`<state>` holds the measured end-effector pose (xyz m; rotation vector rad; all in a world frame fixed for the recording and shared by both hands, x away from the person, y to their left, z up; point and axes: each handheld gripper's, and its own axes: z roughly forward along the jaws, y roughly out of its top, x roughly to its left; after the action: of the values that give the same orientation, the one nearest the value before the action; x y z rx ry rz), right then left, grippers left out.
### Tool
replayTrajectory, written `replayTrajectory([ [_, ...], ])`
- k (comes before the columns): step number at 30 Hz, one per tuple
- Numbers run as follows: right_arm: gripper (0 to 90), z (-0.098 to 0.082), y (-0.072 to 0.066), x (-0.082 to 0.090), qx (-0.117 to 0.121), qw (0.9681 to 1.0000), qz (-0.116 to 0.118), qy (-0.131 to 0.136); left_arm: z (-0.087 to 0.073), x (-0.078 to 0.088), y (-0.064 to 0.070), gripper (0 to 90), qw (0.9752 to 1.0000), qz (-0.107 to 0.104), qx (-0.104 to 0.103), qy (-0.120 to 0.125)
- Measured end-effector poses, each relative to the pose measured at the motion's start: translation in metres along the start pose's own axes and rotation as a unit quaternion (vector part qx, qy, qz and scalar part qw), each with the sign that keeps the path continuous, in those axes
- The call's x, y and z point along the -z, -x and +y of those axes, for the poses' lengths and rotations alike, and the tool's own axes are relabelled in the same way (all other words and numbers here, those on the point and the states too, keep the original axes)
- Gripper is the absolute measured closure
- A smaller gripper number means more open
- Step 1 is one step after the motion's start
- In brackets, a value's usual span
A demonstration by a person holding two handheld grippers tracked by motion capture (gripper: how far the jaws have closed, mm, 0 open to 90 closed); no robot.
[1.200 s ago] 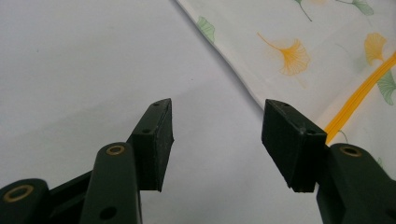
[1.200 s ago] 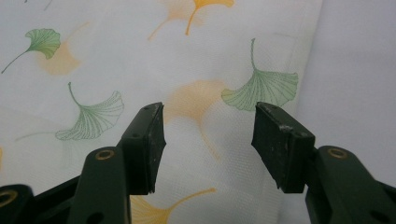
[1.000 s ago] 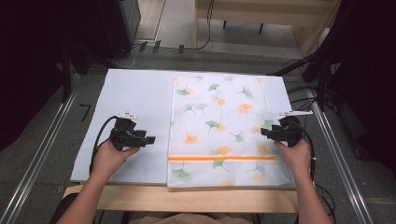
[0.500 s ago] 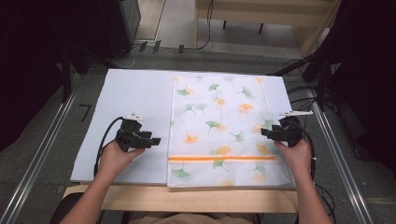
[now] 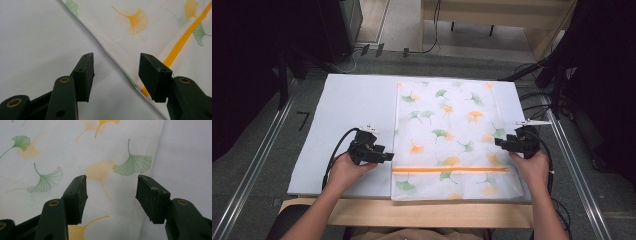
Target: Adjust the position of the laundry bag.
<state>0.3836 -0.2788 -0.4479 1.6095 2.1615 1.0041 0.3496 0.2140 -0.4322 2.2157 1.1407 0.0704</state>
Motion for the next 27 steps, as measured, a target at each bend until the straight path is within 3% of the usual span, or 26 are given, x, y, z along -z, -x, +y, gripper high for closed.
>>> replayTrajectory([
  [8,43.4,-0.006,0.004,0.008,-0.006,1.0000,-0.007,0.003,0.004,-0.006,-0.001,46.1,0.9999,-0.011,0.003,-0.006],
  [15,43.4,-0.011,0.008,0.010,-0.011,0.9999,-0.010,0.000,0.008,-0.016,-0.001,45.8,0.9998,-0.007,0.002,-0.019],
  [19,43.4,-0.013,0.008,0.008,-0.009,0.9998,-0.013,-0.012,0.011,-0.025,-0.006,46.2,0.9995,-0.003,0.014,-0.028],
  [23,43.4,-0.014,0.006,0.004,-0.003,0.9997,-0.013,-0.021,0.012,-0.026,-0.006,47.1,0.9996,0.000,0.021,-0.020],
  [27,43.5,-0.015,0.007,0.000,-0.003,0.9995,-0.014,-0.029,0.013,-0.029,-0.003,52.4,0.9994,-0.010,0.026,-0.018],
])
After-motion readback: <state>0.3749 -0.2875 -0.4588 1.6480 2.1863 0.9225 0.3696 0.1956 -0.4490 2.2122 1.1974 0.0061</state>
